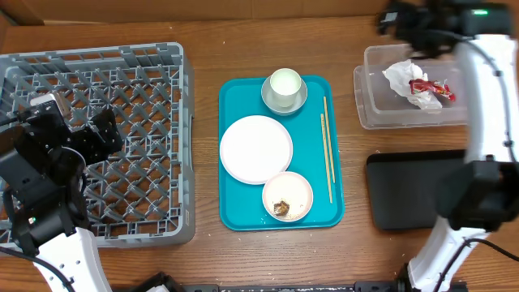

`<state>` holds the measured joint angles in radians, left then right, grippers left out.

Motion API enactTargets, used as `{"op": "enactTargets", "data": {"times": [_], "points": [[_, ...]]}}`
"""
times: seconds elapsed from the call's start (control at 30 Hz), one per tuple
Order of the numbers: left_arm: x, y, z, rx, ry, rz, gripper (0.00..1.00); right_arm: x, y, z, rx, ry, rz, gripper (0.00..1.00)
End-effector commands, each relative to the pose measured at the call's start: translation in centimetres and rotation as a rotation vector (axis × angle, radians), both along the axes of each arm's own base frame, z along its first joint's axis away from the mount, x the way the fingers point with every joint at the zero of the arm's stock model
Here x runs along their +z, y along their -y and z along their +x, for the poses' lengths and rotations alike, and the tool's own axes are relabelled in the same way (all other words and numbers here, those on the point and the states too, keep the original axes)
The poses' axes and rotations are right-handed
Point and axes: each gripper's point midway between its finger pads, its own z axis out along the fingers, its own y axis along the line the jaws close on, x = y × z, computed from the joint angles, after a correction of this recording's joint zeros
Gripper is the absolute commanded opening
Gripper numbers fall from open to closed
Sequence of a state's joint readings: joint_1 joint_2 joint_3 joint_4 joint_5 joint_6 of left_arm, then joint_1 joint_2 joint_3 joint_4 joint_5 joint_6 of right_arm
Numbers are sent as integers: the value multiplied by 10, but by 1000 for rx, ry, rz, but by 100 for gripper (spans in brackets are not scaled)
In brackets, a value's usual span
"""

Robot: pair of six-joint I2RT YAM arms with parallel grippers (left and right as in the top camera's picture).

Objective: Sort waste into correct bins and load items into the dishwasher
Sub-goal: 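Raise the right gripper away from the bin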

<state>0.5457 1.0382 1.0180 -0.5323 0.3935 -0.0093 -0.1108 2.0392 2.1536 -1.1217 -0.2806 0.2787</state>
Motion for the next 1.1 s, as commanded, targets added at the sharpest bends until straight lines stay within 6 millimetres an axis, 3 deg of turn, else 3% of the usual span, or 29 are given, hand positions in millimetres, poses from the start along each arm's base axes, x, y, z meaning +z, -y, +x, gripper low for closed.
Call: {"op": "enactTargets", "data": {"times": [0.0, 0.5, 0.77, 1.07], "points": [[6, 1, 2, -4, 16, -15, 100, 29, 12, -14, -28, 31, 117, 100], [6, 1, 2, -4, 16, -16, 100, 30, 105, -19, -226, 60, 60, 100], [7, 3, 2, -2, 22, -45, 100, 30, 108, -20, -231, 59, 50, 100], [8, 7, 3, 110, 42, -297, 100, 30, 108, -20, -231, 59, 50, 100]]}}
